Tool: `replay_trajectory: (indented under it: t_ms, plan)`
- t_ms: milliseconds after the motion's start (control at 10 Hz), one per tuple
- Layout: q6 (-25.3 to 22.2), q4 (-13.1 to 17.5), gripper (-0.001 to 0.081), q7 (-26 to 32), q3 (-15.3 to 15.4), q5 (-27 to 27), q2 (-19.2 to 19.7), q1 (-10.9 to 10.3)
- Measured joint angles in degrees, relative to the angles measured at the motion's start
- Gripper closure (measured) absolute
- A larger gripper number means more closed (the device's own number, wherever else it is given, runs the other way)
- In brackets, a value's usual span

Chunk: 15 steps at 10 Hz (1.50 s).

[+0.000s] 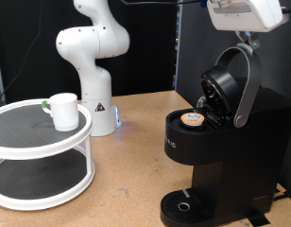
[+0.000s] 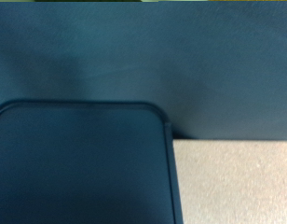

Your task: Make a cup of coffee with the keurig machine

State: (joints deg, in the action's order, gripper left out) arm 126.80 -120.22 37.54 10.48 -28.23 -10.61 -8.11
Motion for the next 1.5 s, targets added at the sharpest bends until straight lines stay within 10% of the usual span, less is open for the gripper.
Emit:
replay_trajectory:
  t_ms: [1500]
  plan:
    - [-4.5, -4.2, 0.0802, 5.1, -4.1, 15.2, -2.6, 6.9]
